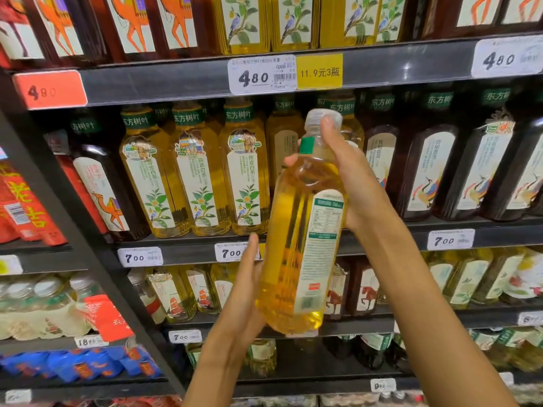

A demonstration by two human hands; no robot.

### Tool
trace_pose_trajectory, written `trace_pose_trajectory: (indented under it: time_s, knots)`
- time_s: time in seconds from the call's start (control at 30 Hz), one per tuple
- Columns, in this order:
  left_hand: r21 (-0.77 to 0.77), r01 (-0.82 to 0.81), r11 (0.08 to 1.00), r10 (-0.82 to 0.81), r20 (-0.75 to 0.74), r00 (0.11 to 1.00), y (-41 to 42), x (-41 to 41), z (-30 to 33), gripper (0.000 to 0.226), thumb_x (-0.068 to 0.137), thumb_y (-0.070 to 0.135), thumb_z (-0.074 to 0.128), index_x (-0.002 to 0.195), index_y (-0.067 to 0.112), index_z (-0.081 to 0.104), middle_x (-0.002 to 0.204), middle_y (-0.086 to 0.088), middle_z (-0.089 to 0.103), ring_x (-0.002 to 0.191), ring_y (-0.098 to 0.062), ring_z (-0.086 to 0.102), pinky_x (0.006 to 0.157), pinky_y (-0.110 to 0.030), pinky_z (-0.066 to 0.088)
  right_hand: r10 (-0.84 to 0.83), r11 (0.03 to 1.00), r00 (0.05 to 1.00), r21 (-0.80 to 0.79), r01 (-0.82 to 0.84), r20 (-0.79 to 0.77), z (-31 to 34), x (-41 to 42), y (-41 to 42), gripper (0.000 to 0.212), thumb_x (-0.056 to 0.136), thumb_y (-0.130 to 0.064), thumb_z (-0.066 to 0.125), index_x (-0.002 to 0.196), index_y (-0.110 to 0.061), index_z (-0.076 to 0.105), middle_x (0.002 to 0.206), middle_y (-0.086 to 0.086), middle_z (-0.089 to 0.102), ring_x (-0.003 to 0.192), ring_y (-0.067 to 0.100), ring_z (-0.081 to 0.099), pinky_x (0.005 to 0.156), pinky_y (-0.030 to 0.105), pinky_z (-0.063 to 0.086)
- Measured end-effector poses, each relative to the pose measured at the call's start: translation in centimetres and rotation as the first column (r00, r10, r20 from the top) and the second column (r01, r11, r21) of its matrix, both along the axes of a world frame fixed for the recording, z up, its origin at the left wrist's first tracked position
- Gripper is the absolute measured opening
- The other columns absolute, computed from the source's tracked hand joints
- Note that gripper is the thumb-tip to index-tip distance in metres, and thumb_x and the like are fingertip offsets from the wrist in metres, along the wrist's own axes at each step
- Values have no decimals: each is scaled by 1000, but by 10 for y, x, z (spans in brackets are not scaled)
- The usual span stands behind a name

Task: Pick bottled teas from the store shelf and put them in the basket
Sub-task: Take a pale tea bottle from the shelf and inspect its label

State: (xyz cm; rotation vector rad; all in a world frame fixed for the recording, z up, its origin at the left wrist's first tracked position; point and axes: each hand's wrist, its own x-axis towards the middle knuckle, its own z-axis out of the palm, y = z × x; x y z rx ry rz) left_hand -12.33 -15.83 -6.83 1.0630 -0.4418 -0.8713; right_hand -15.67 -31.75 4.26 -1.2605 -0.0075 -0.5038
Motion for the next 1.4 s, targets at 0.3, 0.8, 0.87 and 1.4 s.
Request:
trace_pose_trajectory:
  time_s: [0.3,0.8,0.87,1.4]
  knots:
    - [-169,116,979,-136,-110,985,-3,-14,-6,67,95,54,32,137,4,48,122,-24,61,99,-35,67,79,-43,56,220,973,975,81,-218,-15,-4,4,1,51,85,-49,50,107,-4,60,104,22,64,90,30,64,92,42,49]
    - [-94,45,995,-41,50,998,5,-2,-8,71,79,66,50,125,13,62,115,-17,69,102,-29,68,77,-36,58,52,997,994,54,-47,-98,-5,11,-3,33,90,-45,57,94,-14,69,84,9,74,77,18,70,76,34,59]
    - [-65,66,996,-65,10,998,1,-5,-14,61,94,51,36,113,4,70,98,-18,73,85,-26,72,69,-34,59,210,962,977,189,-199,-39,-1,12,-4,38,93,-43,49,104,-8,61,85,12,73,78,24,71,73,34,59]
    - [-205,21,979,-58,-176,983,3,-12,-18,55,81,61,50,116,23,70,121,-11,67,108,-27,66,81,-40,56,83,996,993,-14,-84,-79,6,6,-5,41,86,-47,59,106,-11,59,88,9,71,78,20,69,75,32,57]
